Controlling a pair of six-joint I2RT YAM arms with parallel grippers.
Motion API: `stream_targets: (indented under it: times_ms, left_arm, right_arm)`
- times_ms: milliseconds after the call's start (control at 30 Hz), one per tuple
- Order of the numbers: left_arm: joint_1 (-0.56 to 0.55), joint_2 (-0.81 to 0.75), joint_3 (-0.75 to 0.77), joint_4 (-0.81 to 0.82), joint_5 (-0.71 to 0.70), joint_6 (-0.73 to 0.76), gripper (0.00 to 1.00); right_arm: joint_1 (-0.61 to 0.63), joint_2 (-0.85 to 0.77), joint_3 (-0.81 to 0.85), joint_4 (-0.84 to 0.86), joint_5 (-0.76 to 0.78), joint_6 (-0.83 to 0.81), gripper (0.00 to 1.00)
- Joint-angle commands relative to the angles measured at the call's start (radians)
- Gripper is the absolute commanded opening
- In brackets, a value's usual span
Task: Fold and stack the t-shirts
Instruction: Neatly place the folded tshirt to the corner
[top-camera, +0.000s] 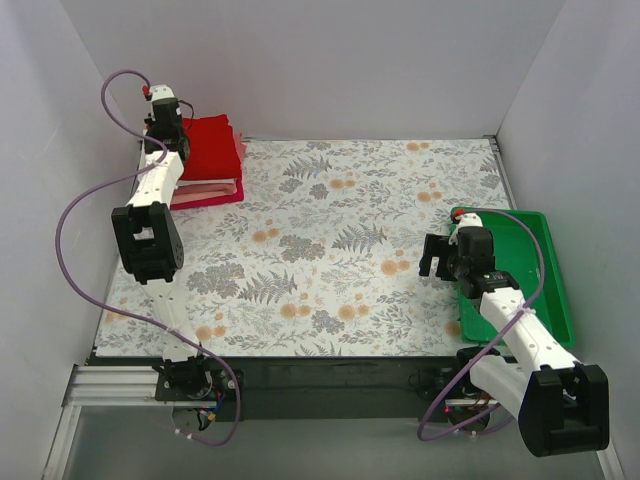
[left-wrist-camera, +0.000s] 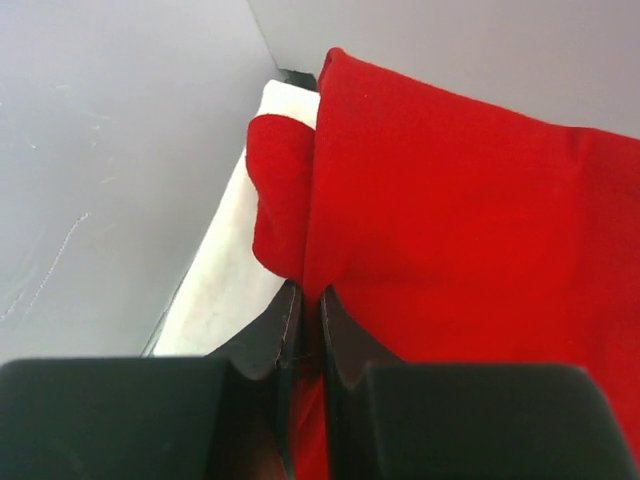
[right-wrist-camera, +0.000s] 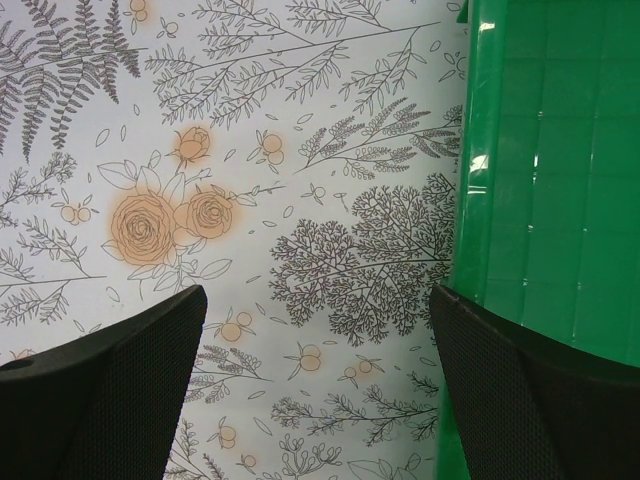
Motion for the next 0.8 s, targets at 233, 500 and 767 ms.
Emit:
stream_targets:
  times_ms: [233,500,767]
  left_arm:
    - [0.053,0.008,0.05,0.061,0.033,-0.001,0.0]
    - [0.062,0.012,0.064,0.074,0.031,0.004,0.2]
    - [0.063,-0.018,0.08,0.062,-0.078,-0.044,0.77]
  right_arm:
    - [-0.004,0.015,0.036,0.011,0.029,-0.015,0.98]
    - [-0.004,0.012,0.036,0.008,0.032,-0.015,0.98]
    - [-0.004,-0.017,0.036,0.001,0.029,-0.006,0.98]
